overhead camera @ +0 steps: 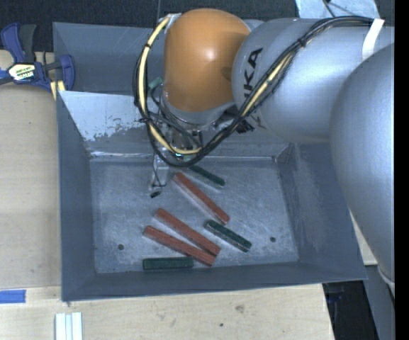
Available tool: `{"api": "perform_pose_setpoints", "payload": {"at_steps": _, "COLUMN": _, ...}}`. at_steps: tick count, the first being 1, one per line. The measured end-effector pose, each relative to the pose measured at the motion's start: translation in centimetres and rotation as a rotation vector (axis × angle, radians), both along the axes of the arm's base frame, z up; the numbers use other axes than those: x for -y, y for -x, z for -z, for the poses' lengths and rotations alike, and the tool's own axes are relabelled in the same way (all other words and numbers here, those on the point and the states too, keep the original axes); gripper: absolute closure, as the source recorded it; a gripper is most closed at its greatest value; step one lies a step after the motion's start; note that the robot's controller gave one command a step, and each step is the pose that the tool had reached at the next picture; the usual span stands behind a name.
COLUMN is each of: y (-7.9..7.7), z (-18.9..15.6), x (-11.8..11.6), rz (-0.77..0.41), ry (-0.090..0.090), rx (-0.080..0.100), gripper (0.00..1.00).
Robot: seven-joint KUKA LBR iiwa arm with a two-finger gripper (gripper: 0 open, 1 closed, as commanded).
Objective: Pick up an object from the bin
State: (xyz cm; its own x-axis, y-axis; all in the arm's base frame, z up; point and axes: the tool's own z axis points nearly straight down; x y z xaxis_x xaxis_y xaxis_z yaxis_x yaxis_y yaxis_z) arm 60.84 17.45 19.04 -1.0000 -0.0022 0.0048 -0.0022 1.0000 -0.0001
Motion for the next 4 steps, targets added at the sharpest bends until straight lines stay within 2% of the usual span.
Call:
{"api": "perform_pose_setpoints", "payload": {"at_steps": 1, "y": 6.7, "z": 12.3, "x": 6.6, "rz": -0.108, "ry": 0.000, "rx": 0.000, "gripper": 0.00}}
{"api": "perform_pose_setpoints", "payload": {"at_steps": 2, "y": 11.2, "z": 9.0, "x": 3.5, "rz": -0.014, "ry": -0.001, "rx": 0.006, "gripper": 0.00}}
{"api": "perform_pose_setpoints", "payload": {"at_steps": 3, "y": 11.3, "z": 9.1, "x": 5.1, "rz": 0.138, "ry": 0.001, "rx": 0.001, "gripper": 0.00}}
{"api": "perform_pose_setpoints", "payload": {"at_steps": 4, "y": 10.8, "z": 11.9, "x": 6.5, "rz": 0.382, "ry": 0.000, "rx": -0.002, "gripper": 0.00}}
